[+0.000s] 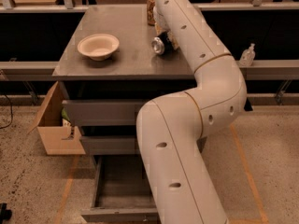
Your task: Place pepsi can into bottom drawer
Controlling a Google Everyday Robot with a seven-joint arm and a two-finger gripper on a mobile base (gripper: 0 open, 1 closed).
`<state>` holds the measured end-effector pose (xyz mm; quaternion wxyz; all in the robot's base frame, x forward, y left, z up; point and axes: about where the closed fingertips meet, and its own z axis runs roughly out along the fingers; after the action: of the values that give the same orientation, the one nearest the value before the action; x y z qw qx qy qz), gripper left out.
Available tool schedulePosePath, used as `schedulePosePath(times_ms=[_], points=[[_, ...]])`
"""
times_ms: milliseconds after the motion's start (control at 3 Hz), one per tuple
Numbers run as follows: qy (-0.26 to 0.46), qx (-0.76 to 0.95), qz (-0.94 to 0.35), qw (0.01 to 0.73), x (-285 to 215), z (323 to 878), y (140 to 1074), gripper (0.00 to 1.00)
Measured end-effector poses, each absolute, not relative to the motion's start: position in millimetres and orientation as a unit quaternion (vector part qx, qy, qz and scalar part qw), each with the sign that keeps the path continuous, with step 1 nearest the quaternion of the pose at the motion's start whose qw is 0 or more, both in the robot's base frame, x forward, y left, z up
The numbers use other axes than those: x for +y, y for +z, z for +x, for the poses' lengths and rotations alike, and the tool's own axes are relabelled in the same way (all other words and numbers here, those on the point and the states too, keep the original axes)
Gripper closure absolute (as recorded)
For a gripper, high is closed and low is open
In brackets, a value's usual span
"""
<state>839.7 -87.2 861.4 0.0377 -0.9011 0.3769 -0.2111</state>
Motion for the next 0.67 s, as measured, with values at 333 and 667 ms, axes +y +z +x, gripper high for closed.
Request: schedulePosePath(times_ms=[333, 667], points=[[-0.201, 0.383, -0.898, 0.081, -102.1, 821.2, 894.8, 0.87], [-0.165, 0.421, -0.876, 0.169, -124.5, 793.0, 926.9, 1.00]])
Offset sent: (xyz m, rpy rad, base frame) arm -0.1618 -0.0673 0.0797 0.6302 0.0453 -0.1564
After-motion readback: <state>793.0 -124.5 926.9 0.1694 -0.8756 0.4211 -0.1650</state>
